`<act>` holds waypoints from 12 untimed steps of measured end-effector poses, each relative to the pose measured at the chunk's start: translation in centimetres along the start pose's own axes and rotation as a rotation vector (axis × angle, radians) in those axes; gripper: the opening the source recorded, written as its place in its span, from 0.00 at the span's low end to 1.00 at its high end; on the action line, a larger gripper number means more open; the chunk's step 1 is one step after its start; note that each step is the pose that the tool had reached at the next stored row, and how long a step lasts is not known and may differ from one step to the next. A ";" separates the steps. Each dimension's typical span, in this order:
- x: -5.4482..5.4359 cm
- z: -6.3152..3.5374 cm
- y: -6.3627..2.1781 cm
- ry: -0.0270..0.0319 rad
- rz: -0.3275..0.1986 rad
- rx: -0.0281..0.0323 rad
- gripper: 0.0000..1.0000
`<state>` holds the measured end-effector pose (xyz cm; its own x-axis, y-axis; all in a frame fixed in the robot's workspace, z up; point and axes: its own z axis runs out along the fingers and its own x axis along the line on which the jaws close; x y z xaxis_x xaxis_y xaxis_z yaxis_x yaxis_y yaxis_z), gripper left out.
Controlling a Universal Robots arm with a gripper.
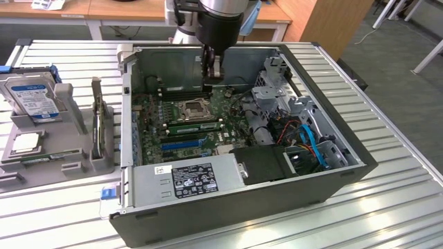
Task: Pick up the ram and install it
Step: 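Press down the ram until it locks into place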
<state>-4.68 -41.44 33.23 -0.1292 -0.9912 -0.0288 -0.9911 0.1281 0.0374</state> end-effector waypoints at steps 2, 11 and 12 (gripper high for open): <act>0.0 0.00 0.00 -0.0013 0.033 0.0010 0.10; 0.0 0.00 0.00 -0.0069 0.182 0.0054 0.10; 0.0 0.00 0.00 -0.0075 0.200 0.0058 0.10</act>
<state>-4.68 -41.44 33.22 -0.3234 -0.9458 -0.0288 -0.9459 0.3222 0.0373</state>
